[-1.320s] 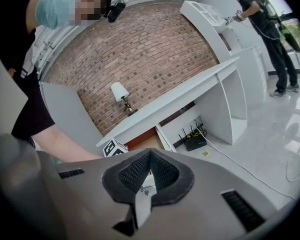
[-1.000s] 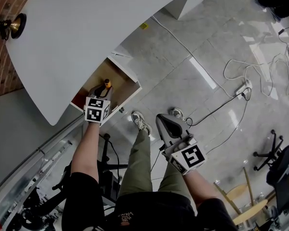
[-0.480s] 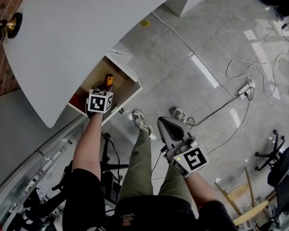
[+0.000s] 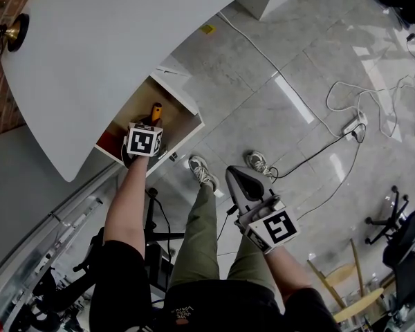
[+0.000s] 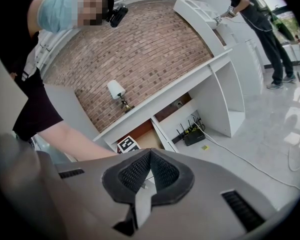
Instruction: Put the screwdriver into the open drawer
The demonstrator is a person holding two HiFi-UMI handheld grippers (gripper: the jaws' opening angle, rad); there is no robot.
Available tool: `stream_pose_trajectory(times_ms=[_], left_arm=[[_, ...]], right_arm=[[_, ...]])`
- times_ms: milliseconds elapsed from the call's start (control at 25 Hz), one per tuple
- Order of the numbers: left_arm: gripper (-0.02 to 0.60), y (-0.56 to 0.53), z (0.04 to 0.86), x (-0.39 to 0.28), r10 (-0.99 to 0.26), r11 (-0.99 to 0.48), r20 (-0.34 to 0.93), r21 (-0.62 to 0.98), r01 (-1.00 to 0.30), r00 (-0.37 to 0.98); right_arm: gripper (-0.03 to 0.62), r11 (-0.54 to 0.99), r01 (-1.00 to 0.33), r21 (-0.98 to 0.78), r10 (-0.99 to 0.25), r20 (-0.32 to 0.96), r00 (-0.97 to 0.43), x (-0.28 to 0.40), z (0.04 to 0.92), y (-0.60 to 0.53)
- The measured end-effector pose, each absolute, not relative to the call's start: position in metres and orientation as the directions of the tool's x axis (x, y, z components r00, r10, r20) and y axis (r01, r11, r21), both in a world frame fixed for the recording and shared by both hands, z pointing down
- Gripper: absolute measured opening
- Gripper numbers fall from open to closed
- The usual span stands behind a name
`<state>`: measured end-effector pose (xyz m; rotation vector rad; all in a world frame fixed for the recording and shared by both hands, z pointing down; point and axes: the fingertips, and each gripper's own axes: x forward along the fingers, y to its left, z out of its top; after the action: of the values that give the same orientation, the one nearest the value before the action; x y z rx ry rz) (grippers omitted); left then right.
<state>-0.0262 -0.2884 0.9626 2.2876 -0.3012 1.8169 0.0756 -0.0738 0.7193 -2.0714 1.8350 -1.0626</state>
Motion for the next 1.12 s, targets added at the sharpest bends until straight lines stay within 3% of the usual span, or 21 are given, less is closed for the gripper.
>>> stream_pose_trajectory(times_ms=[1120], left_arm=[[0.13, -0.272, 0.925, -0.023, -0.04, -0.968, 0.946, 0.043, -0.246, 0.321]], right_arm=[[0.0, -0.175, -0.817, -0.549, -0.915, 0.398, -0.071, 0.07, 0.701, -0.074]])
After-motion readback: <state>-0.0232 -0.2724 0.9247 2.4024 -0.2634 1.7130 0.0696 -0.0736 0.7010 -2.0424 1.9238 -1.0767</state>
